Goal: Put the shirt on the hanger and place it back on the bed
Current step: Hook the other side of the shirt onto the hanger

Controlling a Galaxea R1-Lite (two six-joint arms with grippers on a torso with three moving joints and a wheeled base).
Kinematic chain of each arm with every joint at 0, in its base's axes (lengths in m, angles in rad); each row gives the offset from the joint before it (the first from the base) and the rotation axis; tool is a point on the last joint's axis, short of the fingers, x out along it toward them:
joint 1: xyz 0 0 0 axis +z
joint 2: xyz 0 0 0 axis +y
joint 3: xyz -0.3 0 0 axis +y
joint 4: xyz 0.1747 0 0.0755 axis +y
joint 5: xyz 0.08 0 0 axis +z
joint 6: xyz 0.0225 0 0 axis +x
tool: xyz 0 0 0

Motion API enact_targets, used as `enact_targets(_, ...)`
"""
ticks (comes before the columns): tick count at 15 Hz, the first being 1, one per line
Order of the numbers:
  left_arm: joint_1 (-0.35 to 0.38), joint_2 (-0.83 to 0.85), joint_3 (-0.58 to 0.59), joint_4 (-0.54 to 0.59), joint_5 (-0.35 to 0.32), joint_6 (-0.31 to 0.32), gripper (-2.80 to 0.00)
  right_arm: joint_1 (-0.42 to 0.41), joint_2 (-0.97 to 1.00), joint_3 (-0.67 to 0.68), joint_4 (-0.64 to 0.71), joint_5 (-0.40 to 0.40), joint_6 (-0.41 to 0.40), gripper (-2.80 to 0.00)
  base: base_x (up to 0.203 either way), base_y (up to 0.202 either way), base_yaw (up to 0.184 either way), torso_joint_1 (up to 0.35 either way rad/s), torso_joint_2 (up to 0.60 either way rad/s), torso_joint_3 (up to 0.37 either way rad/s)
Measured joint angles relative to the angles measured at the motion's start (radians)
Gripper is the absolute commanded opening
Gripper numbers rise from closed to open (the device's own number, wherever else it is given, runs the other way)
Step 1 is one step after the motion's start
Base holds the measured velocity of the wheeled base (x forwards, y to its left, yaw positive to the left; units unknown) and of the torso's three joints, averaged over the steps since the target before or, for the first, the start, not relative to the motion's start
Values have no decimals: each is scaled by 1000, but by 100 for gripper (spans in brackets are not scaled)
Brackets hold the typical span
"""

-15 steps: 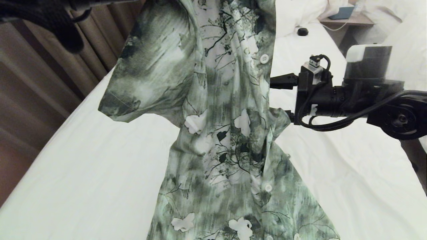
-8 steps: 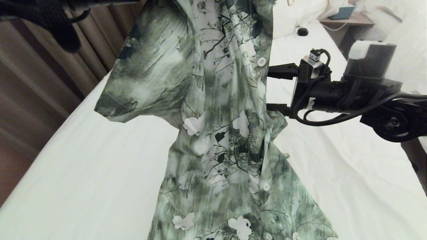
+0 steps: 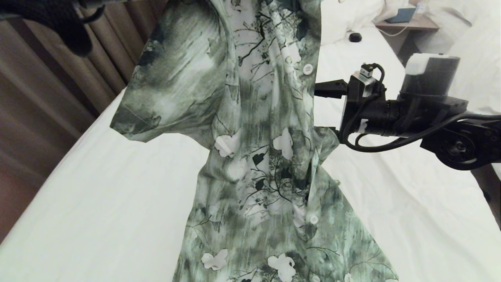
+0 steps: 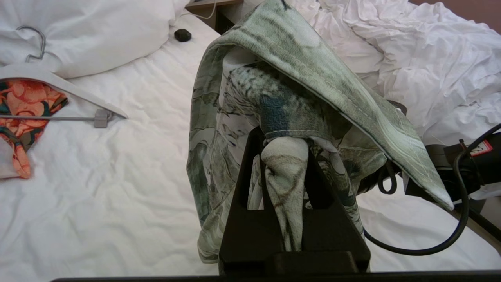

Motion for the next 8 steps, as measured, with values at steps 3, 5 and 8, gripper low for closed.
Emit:
enact_targets(3, 0, 2, -2, 0, 0, 0, -280, 9, 3, -10, -13, 0, 33, 0, 0, 0, 0, 0, 0, 0)
enact_targets(5, 0, 4, -3, 0, 0, 0, -280, 13, 9, -17, -32, -1, 47, 0, 0, 0, 0, 0, 0, 0)
enact_targets(8, 0, 9, -8, 1, 0, -1, -280, 14, 18, -26, -54, -1, 51, 0, 0, 0, 0, 0, 0, 0)
